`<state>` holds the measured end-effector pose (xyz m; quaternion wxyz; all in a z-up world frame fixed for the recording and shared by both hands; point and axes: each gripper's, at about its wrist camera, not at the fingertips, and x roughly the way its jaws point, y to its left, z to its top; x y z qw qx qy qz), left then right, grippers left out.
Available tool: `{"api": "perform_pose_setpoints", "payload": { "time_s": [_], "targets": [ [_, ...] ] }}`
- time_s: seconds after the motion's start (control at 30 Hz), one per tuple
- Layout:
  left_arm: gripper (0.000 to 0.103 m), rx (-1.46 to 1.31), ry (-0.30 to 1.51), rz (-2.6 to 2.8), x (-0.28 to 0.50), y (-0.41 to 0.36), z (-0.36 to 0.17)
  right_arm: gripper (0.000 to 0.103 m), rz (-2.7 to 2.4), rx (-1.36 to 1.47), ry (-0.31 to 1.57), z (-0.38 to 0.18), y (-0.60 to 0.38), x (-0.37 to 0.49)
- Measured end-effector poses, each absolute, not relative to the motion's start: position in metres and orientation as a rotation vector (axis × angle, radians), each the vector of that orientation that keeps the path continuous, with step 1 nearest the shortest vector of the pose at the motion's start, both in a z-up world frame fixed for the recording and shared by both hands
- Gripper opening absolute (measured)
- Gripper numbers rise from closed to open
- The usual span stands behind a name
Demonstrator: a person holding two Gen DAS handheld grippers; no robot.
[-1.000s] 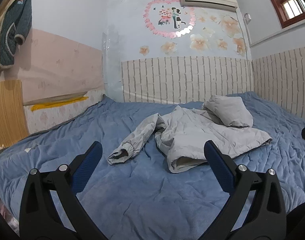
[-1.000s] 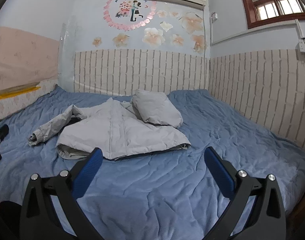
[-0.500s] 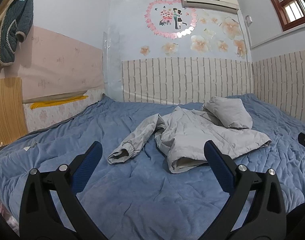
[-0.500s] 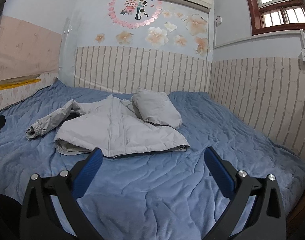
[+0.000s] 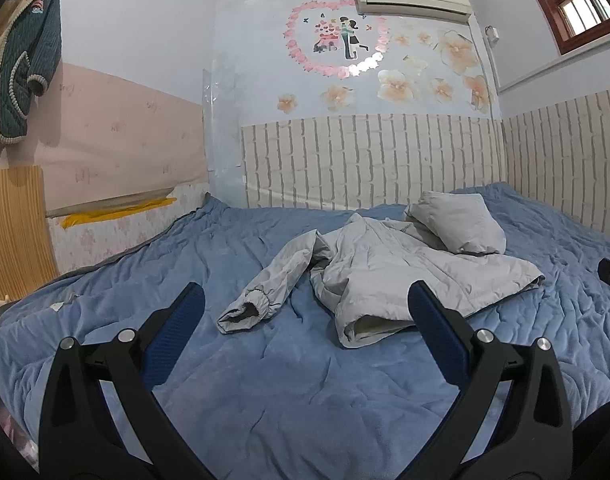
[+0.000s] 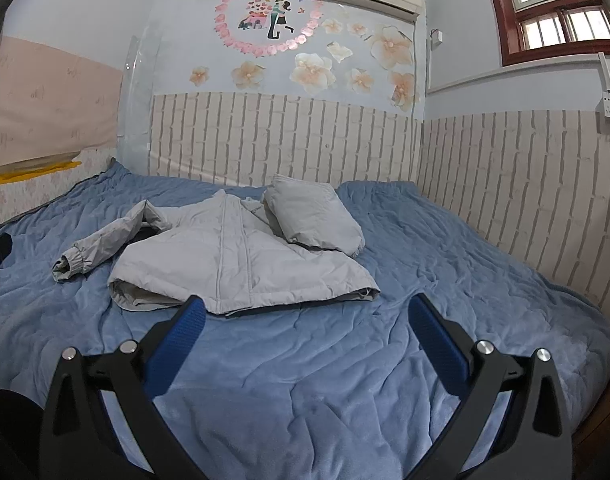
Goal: Fold large clothes
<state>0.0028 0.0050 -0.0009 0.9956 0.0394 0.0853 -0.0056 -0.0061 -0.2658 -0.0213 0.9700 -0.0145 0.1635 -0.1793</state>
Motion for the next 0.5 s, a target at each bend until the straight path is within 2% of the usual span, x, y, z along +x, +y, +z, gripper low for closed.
{"api": "perform_pose_setpoints", "payload": {
  "time_s": [0.5],
  "targets": [
    [0.1, 0.089, 0.169, -0.012, 0.0038, 0.0038, -0.001, 0.101, -0.362, -0.028, 0.331, -0.0208, -0.267, -0.0061]
  ]
}}
